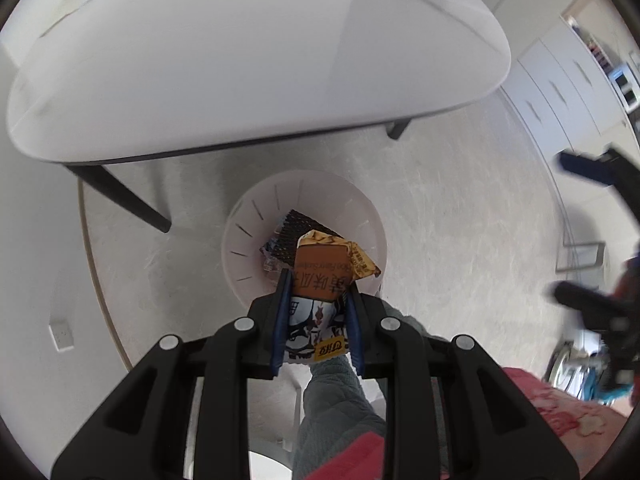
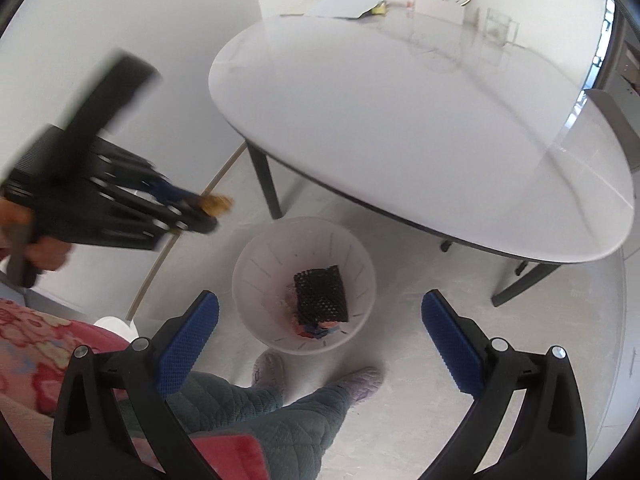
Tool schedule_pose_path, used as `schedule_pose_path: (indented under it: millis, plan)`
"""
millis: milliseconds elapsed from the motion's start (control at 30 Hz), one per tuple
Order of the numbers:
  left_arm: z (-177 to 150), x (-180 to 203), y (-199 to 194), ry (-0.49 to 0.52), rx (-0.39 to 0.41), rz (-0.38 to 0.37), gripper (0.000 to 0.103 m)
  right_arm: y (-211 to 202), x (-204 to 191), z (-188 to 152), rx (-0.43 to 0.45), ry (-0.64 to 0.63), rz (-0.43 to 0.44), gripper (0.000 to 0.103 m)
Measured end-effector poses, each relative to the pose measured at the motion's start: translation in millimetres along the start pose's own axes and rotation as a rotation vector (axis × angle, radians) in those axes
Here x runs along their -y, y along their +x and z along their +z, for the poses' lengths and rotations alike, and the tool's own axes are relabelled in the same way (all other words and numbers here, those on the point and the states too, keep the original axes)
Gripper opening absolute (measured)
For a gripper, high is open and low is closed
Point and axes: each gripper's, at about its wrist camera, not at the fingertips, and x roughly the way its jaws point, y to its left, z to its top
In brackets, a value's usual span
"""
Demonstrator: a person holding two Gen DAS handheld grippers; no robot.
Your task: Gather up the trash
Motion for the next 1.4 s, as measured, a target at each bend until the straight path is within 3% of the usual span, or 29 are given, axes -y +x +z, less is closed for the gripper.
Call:
schedule_pose_path:
  millis: [267,300,367,400,567,833,967,1200,1400]
  plan:
    - [4.5,7.3,73.0,0.046,-0.102,-0.045,0.026,-18.5,2.9,1.5,0.015,-0.01,-0.018,0.101]
    - [3.5,8.1,84.7,0.053,-0.134,-0.045,0.03,-17.1,3.1,0.8,0.013,-0.014,-0.019,0.101]
    - [2.3,12.2,100.4,0.074,-0.163,-0.021,0.052,-16.7,2.9,1.0,0.01,-0.02,-0.022,0.101]
    - [0.5,15.3,107.1,0.096,-0.173,0.002,0.058,-16.2,2.6,1.7,0.009,-0.022,-0.021,0.101]
    - [-1.6,22.8,106.1,0.115,-0.177,0.035,0.07,-17.9,5.8,3.6,0.011,-0.014,-0.03,0.101]
    - [17.3,21.9,17.3,0.035,-0.004,0.066,0.08,-45.0,23.6,24.3,0.103,0.037,-0.041,0.101]
    - [33.2,21.7,-56.2,-0.011,0.158,0.132,0.09,-71.7,33.3,46.3,0.19,0.049,-0.047,0.101]
    - [69.1,21.4,-179.4,-0.098,0.417,0.185,0.095,-125.5,52.0,89.7,0.338,0.076,-0.092,0.101]
    - [92.5,32.7,-225.1,-0.124,0.495,0.251,0.095,-162.2,75.7,111.2,0.431,0.154,-0.123,0.101]
